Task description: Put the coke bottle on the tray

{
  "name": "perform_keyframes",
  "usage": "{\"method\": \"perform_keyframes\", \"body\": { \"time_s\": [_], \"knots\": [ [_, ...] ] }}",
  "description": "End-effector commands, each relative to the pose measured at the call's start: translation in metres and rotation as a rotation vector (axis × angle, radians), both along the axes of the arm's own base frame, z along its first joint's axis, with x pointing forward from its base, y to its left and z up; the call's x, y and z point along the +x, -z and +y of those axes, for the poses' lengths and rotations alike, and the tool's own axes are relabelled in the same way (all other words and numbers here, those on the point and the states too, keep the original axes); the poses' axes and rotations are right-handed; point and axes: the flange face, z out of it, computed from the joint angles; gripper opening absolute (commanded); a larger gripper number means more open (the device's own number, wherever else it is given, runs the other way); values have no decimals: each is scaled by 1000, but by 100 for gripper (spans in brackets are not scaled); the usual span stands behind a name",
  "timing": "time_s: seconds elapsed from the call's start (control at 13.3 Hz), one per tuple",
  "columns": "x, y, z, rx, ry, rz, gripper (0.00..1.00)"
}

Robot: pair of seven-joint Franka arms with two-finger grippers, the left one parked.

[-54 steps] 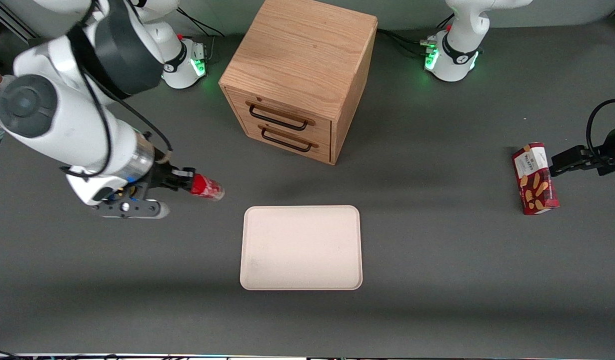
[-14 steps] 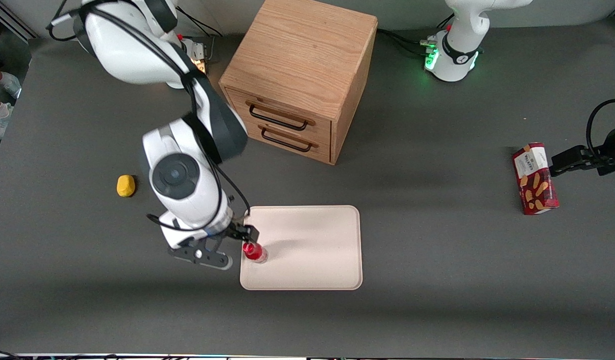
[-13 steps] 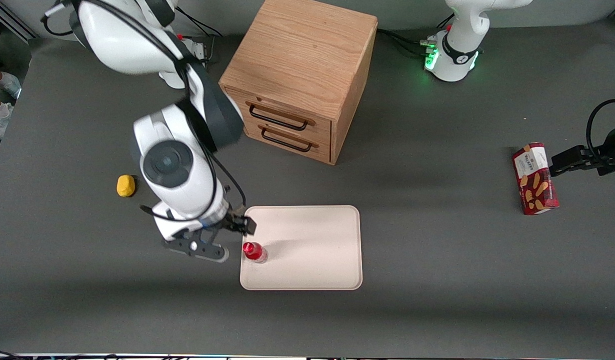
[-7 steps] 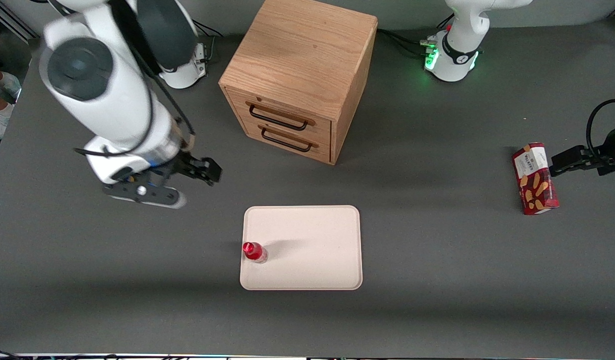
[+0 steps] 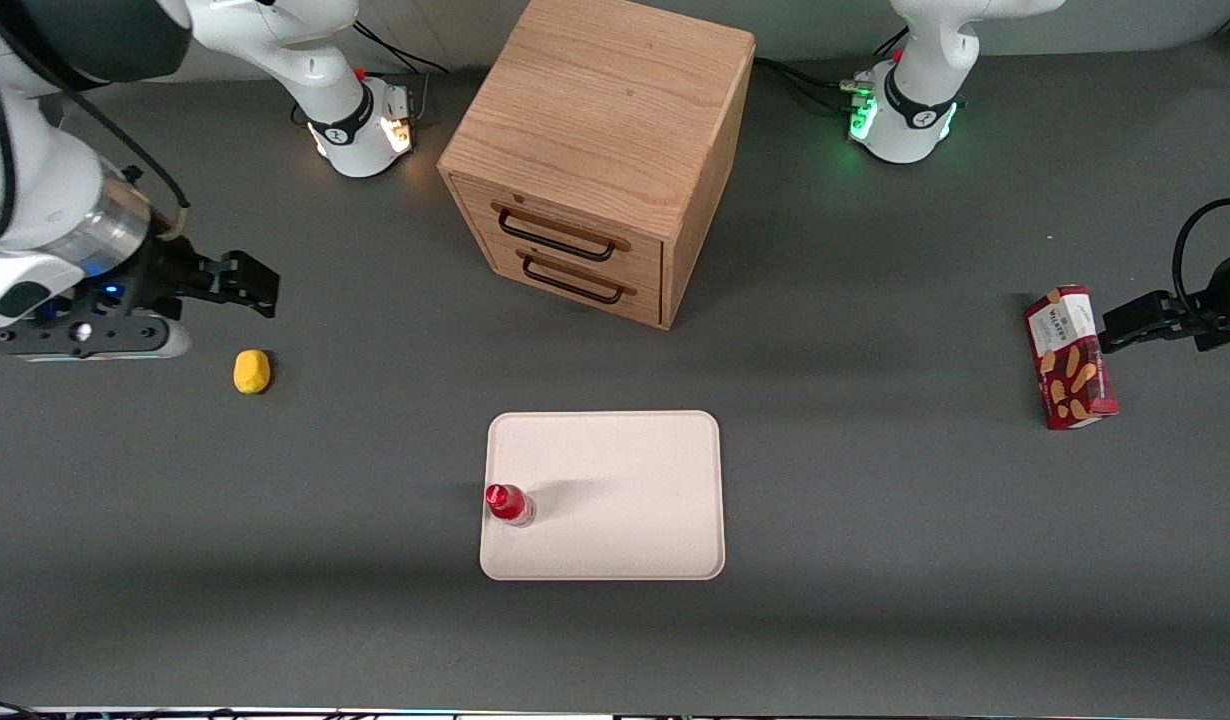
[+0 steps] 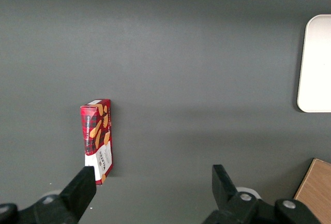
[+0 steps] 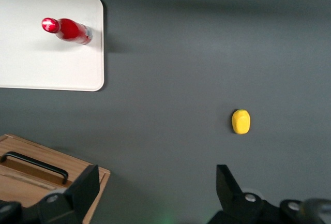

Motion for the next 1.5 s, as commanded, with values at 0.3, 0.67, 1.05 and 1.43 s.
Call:
{"method": "perform_keyframes", "body": {
  "time_s": [0.3, 0.67, 1.05, 1.43],
  "knots": [
    [-2, 32, -53, 85, 16, -26, 100],
    [-15, 48, -50, 83, 42, -99, 100],
    [-11, 43, -79, 76, 55, -109, 100],
    [-10, 15, -118, 72, 0, -153, 100]
  ]
}}
